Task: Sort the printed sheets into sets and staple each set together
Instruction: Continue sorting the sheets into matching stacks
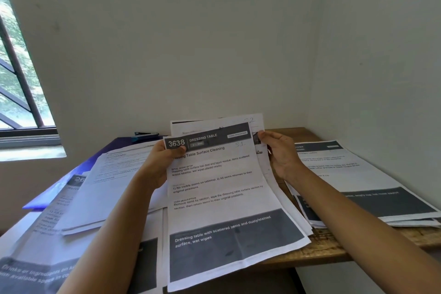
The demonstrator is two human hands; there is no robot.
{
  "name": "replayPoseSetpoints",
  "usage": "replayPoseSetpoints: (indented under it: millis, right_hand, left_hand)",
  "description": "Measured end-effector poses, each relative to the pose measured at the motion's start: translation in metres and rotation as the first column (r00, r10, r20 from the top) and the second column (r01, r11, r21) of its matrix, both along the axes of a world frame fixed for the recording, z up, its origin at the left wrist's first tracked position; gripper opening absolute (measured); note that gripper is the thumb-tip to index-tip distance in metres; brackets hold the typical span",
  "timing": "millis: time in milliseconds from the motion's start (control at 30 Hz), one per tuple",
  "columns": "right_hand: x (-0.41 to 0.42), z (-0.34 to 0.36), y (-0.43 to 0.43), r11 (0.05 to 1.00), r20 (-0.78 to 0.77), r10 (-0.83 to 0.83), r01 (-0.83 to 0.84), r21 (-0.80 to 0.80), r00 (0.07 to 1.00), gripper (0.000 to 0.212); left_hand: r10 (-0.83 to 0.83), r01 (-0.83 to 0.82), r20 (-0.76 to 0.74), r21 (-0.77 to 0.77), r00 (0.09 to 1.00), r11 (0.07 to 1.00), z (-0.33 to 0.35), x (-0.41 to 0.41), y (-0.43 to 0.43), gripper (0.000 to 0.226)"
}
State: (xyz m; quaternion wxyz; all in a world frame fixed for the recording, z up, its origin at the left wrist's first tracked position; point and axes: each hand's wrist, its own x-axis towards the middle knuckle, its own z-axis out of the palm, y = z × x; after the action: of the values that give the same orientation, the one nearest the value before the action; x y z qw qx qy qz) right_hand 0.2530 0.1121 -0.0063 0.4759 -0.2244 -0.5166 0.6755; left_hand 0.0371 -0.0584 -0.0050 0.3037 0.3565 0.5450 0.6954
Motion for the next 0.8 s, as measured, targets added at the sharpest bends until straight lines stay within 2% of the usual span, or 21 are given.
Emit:
replayPoseSetpoints:
  millis: [267,433,533,700,800]
  right_hand:
    - [0.0018,-0.0020,-0.0018,0.983,0.153,0.004,-0.032,0.182,0.988,0.008]
    - [0.0034,-0.0005,-0.0013,0.983,0.045,0.030,-0.038,0.181,0.999,0.021]
    - [0.0025,0.0002,-0.0012,0.980,-0.021,0.043,-0.038,0.196,0.999,0.021]
    - [0.0019,0.0003,-0.0014,0.980,-0.061,0.014,-0.002,0.200,0.998,0.014]
    - [0.0028,-0.0004,0.0005,0.981,-0.067,0.027,-0.014,0.193,0.997,0.023]
  left_hand:
    - [0.007,-0.007,0.017,0.033,1.000,0.999,0.0002,0.0018,0.0002,0.015]
    - [0.045,-0.047,0.043,0.036,0.998,0.998,0.0001,0.0015,0.0024,0.017]
    - [0.056,-0.058,0.056,0.041,0.997,0.997,0.0002,0.0013,0.0033,0.018]
    - [0.071,-0.073,0.061,0.030,0.996,0.997,-0.0003,-0.0003,0.0034,0.019]
    - [0.071,-0.073,0.060,0.029,0.996,0.997,-0.0004,-0.0004,0.0039,0.021]
